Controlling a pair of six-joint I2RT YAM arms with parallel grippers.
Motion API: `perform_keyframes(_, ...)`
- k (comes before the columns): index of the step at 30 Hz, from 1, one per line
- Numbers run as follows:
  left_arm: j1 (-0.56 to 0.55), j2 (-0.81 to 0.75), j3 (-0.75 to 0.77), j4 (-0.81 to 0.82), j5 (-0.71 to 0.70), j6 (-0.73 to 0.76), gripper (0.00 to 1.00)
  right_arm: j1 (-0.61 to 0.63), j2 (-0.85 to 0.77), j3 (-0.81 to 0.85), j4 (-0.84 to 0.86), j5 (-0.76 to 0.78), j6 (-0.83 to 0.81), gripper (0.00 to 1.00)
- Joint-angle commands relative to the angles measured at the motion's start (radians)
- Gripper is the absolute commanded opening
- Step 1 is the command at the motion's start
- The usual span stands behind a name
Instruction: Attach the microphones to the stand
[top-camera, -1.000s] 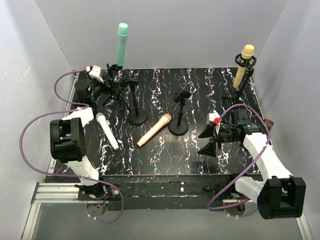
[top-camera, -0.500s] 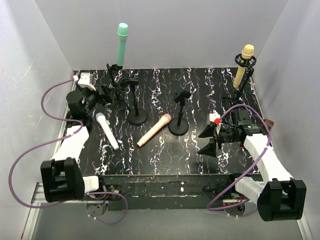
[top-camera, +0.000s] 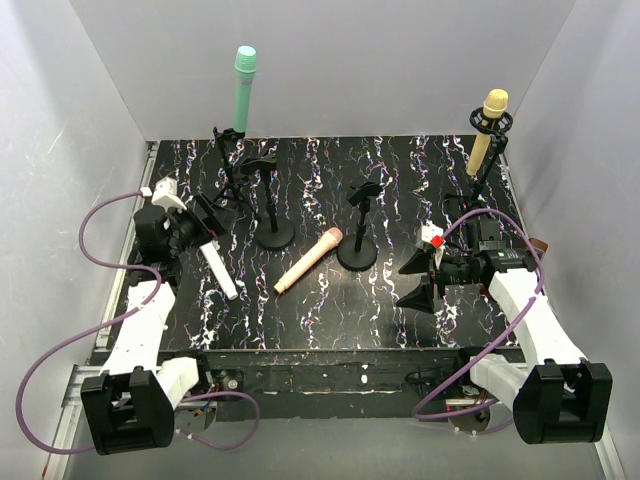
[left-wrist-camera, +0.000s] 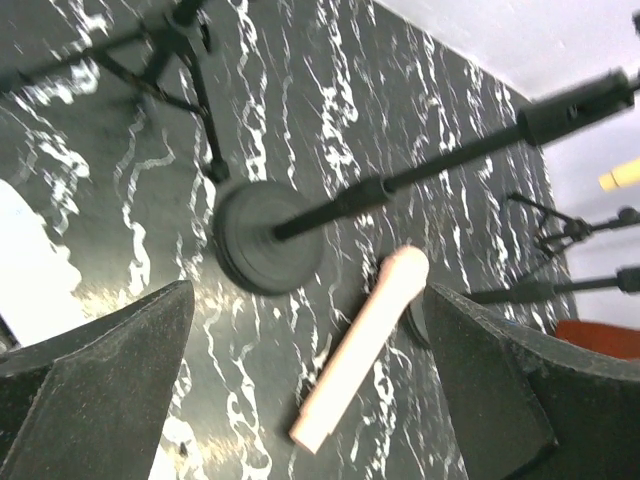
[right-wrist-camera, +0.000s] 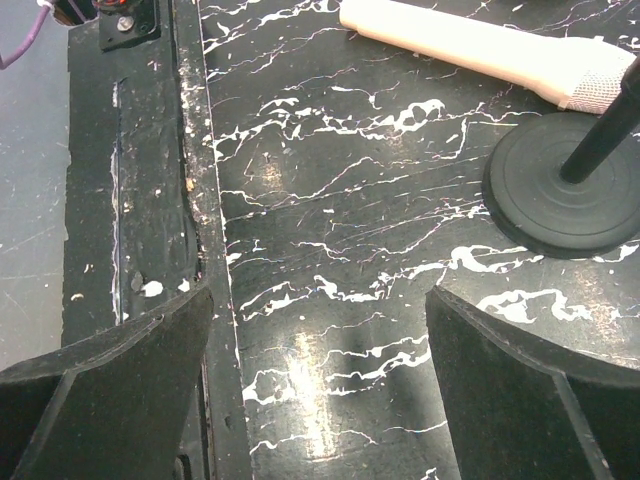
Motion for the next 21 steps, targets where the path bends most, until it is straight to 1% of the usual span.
perform_keyframes(1,-0.009,-0.072,-0.026,-0.12,0.165,-0.045,0.98,-0.008,-0.002,0.028,0.004,-0.02,0.008,0.93)
perform_keyframes(4,-0.094,-0.095,-0.043,-0.13,0.184,-0.056,0.98,-0.009,0.009,0.03,0.01,-0.021,0.011,0.93)
perform_keyframes(5,-0.167,-0.101,-0.046,-0.141,0.153,-0.049,0.98,-0.011,0.013,0.03,0.01,-0.02,0.011,0.94)
perform_keyframes(7,-0.329,-0.107,-0.046,-0.161,0.057,-0.017,0.98,-0.014,0.018,0.03,0.01,-0.02,0.014,0.93)
perform_keyframes(9,-0.487,-0.097,-0.035,-0.19,-0.078,0.029,0.98,-0.015,0.024,0.025,0.014,-0.016,0.016,0.93)
perform_keyframes(12,-0.664,-0.04,-0.029,-0.201,-0.221,0.098,0.98,-0.017,0.026,0.022,0.02,-0.016,0.025,0.93)
perform_keyframes(16,-0.825,0.06,-0.004,-0.196,-0.425,0.192,0.98,-0.019,0.029,0.018,0.023,-0.013,0.026,0.93)
perform_keyframes(17,-0.862,0.09,0.006,-0.195,-0.456,0.217,0.98,-0.02,0.032,0.016,0.026,-0.01,0.029,0.93)
perform_keyframes(21,-0.916,0.23,0.066,-0.172,-0.539,0.295,0.98,-0.023,0.039,0.013,0.032,-0.009,0.032,0.93)
